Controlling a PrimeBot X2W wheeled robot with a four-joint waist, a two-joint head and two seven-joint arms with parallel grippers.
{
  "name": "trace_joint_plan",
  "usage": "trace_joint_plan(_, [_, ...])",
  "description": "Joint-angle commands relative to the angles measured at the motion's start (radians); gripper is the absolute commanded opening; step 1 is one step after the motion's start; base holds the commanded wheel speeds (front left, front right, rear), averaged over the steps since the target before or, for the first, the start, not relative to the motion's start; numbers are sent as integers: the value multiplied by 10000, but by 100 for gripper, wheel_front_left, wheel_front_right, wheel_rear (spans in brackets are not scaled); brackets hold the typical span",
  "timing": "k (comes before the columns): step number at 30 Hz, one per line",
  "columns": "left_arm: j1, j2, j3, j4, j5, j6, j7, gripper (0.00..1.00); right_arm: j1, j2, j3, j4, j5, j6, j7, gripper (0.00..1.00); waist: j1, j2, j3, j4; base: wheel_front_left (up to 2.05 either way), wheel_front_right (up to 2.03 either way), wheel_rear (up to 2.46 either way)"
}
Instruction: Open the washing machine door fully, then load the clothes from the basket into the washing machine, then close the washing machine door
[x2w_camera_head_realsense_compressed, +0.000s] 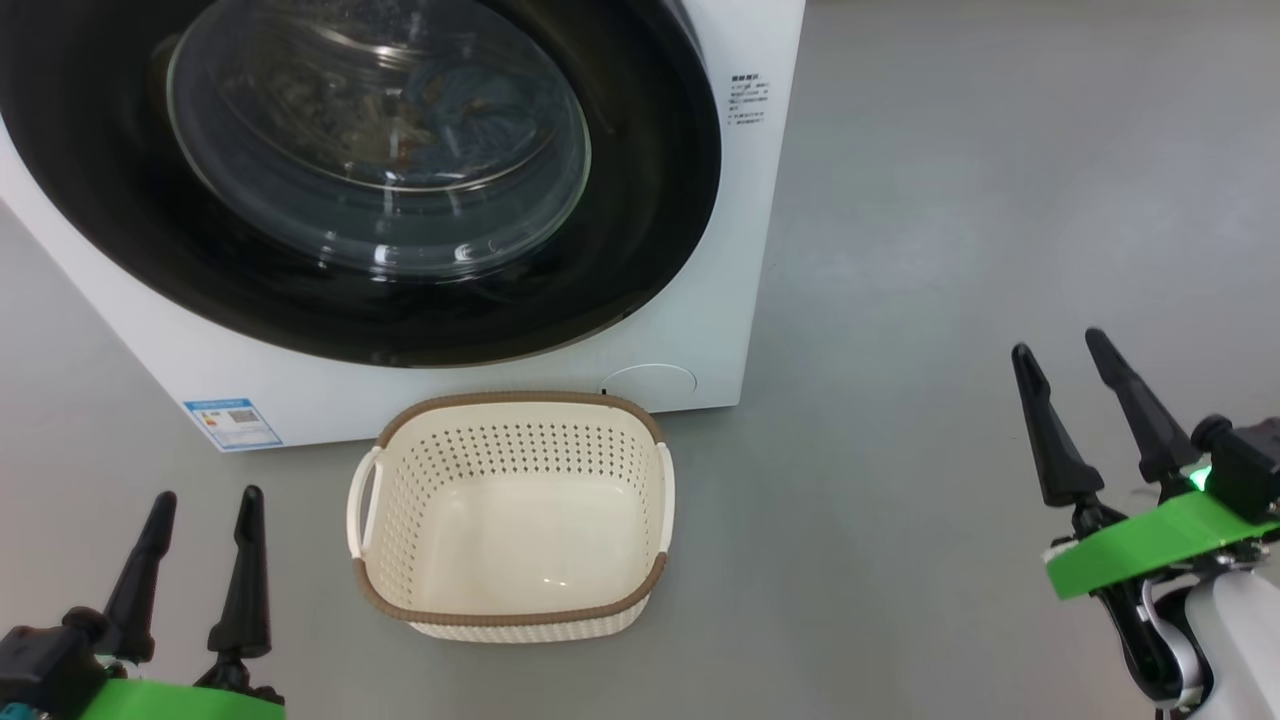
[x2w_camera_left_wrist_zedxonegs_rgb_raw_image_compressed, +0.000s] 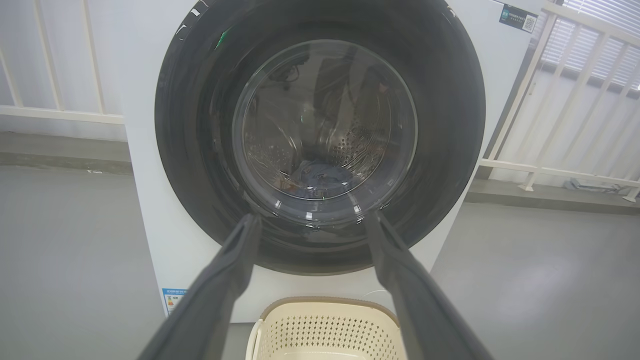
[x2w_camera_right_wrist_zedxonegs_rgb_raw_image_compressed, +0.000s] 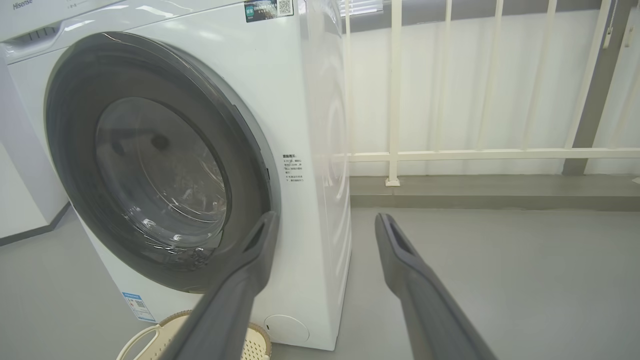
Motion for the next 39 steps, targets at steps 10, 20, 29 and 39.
trace_joint_plan(10, [-72,400,-7,-390,-491,-30,-65,100,681,80,-213,-32,-128,-27,-49,100,1,0,-246,-100,0,0,0])
trace_joint_plan(20, [-22,575,-146,-269,-549,-26,-65,100,745,118,-197,109,-75,-27,-49,100,1,0,-416,-65,0,0,0])
trace_joint_plan(29, [-2,512,-43,-247,-515,-21,-65,100,750,161,-177,128,-48,-27,-49,100,1,0,-454,83,0,0,0])
trace_joint_plan(39, [-13,524,19,-232,-536,-24,-65,100,685,247,-154,132,-35,-27,-49,100,1,0,-423,109,0,0,0])
